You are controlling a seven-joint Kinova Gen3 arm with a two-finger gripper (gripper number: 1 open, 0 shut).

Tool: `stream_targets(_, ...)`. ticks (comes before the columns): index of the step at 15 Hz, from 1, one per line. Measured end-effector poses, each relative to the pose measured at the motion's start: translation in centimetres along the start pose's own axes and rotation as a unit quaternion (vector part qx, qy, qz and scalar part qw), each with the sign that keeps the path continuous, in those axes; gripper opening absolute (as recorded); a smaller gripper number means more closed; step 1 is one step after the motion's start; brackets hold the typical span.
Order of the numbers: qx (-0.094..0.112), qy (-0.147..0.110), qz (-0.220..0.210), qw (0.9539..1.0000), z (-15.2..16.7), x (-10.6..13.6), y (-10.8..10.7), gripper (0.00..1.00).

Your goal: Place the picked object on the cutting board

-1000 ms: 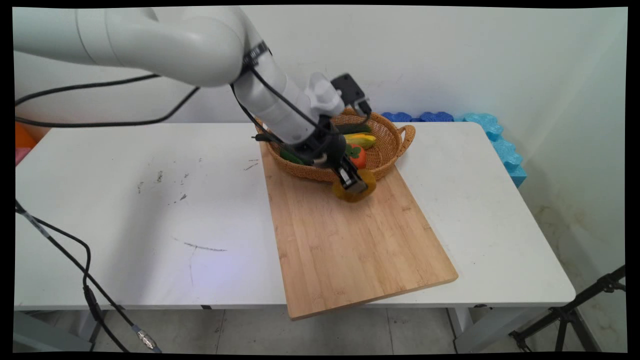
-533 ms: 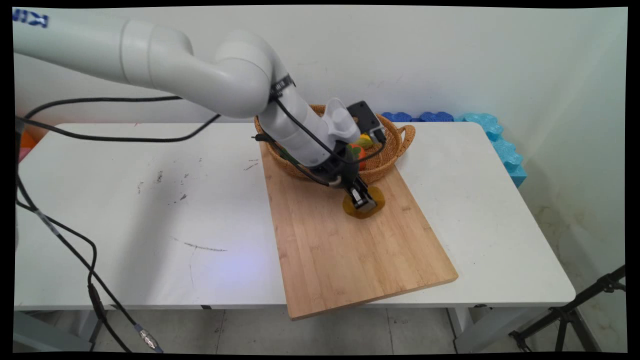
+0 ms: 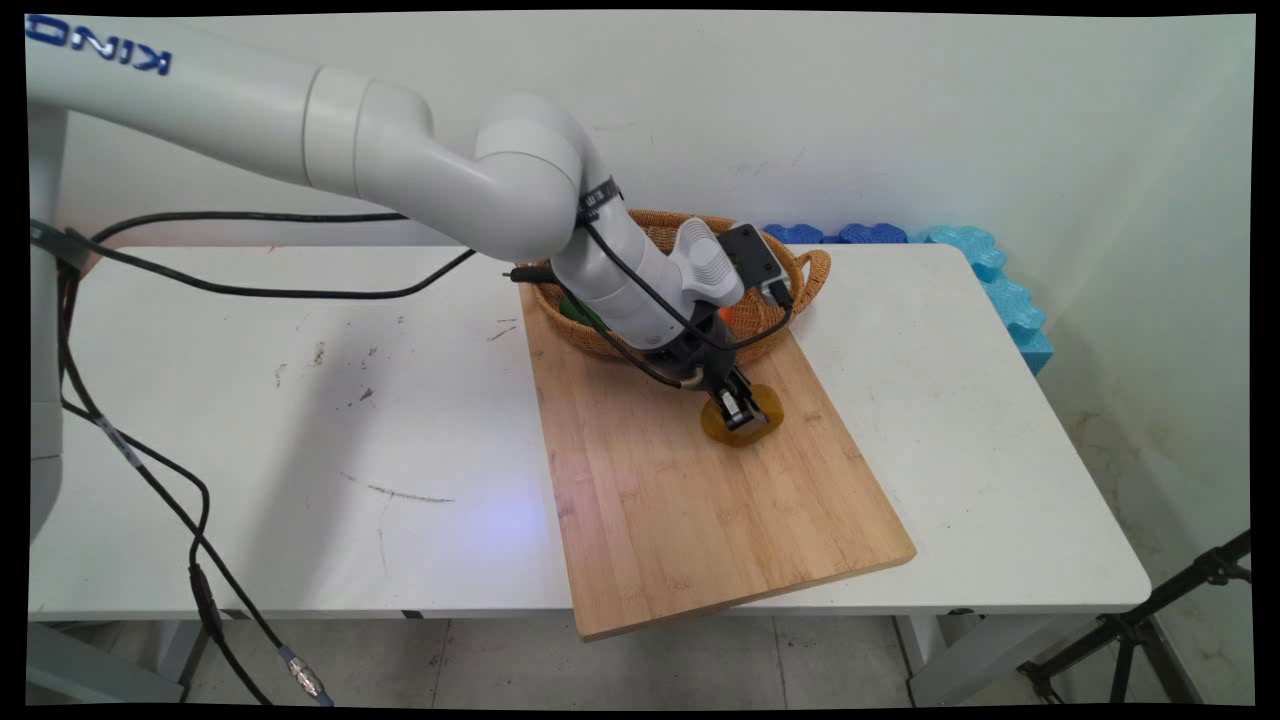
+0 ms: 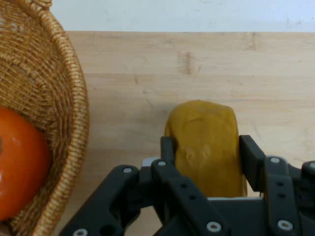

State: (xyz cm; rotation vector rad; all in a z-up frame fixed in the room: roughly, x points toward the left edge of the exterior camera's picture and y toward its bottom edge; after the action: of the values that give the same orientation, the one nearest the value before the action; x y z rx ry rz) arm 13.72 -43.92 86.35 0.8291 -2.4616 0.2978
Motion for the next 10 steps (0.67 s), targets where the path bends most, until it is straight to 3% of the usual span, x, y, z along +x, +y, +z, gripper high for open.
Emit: stream_targets(10, -0.002, -0.002, 0.007, 1.0, 2.0, 0.4, -0.1, 0.0)
